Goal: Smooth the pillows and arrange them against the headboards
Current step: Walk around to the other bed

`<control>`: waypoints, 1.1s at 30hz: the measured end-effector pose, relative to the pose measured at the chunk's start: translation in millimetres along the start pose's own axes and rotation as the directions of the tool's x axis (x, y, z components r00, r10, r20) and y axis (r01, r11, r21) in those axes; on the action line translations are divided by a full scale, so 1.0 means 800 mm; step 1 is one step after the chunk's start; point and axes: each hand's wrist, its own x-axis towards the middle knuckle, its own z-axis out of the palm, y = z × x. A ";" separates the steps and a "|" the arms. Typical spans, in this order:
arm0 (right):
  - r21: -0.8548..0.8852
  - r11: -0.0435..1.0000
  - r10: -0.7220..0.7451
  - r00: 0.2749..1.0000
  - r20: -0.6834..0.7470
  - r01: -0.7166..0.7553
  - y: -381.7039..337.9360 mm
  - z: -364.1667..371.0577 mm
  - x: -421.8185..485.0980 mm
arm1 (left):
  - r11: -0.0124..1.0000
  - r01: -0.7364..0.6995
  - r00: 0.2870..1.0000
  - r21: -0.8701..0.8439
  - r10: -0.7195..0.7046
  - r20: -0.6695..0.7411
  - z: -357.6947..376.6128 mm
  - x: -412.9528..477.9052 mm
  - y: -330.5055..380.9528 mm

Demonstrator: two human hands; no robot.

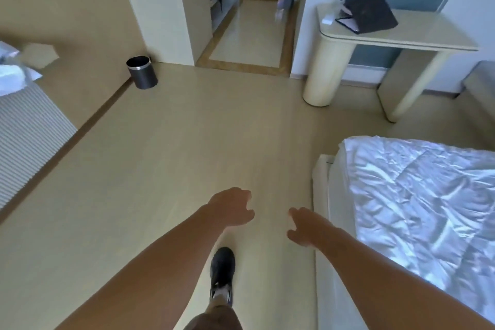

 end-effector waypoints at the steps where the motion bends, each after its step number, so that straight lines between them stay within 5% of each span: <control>1: 0.015 0.999 0.031 0.999 -0.015 -0.031 0.004 -0.020 0.026 | 1.000 -0.023 1.000 0.022 0.023 0.001 -0.019 0.035 -0.009; 15: 0.302 0.908 0.323 0.944 -0.067 -0.289 0.092 -0.264 0.245 | 0.935 -0.287 0.954 0.208 0.260 0.146 -0.235 0.387 0.009; 23: 0.394 0.858 0.402 0.909 -0.113 -0.330 0.250 -0.385 0.389 | 0.896 -0.329 0.944 0.298 0.302 0.135 -0.341 0.602 0.118; 33: 0.496 0.761 0.482 0.876 -0.001 -0.418 0.439 -0.495 0.512 | 0.846 -0.428 0.901 0.317 0.376 0.214 -0.444 0.825 0.292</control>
